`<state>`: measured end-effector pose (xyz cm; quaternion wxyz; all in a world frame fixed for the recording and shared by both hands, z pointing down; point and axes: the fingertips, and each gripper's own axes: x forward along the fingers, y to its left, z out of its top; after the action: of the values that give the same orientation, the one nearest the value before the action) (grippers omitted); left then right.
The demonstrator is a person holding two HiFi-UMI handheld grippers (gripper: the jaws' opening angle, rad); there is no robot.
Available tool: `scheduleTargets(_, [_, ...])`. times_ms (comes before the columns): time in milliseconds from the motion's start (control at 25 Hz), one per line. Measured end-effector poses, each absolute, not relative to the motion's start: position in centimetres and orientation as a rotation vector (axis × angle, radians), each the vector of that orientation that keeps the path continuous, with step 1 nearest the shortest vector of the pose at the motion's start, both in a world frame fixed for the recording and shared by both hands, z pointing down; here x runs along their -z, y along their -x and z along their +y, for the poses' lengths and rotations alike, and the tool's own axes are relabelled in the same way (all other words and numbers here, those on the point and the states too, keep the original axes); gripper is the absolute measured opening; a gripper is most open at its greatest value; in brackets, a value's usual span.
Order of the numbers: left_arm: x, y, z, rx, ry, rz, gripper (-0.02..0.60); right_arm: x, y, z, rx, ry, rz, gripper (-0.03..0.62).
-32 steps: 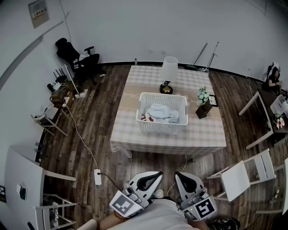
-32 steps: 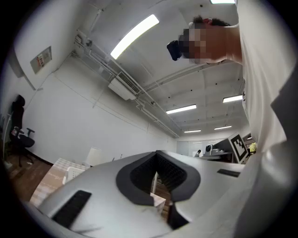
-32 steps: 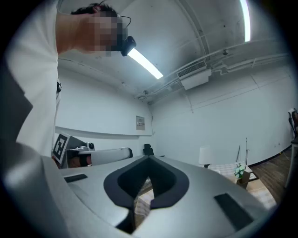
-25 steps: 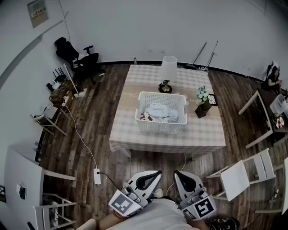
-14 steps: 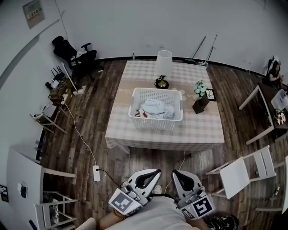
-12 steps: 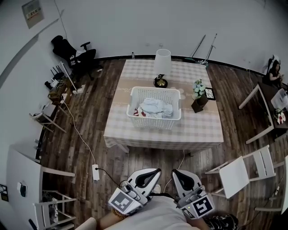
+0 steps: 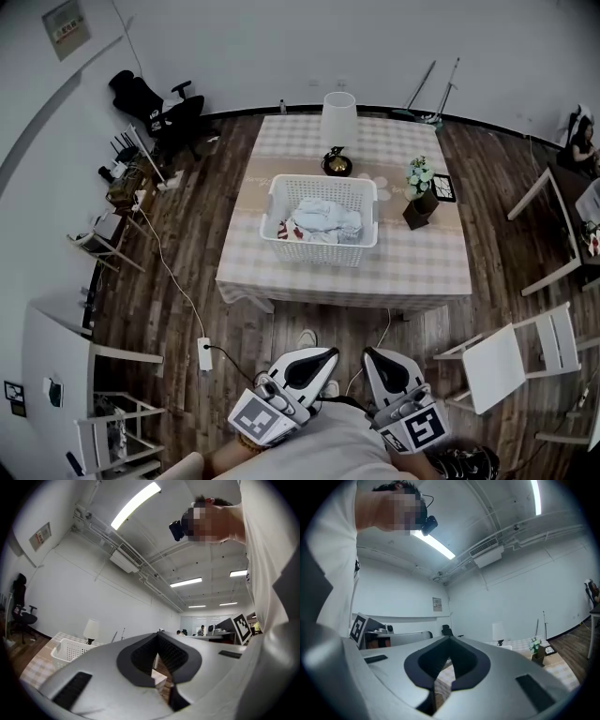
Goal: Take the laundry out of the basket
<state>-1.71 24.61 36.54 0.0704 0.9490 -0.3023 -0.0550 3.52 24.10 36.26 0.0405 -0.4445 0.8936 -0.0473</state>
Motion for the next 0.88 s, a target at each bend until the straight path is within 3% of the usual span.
scheduleTargets(880, [-34.9,9.8,2.4,0.242,-2.863,-0.867,0.028,-34.0,6.2,2.1,0.078,1.339,2.846,-0.003])
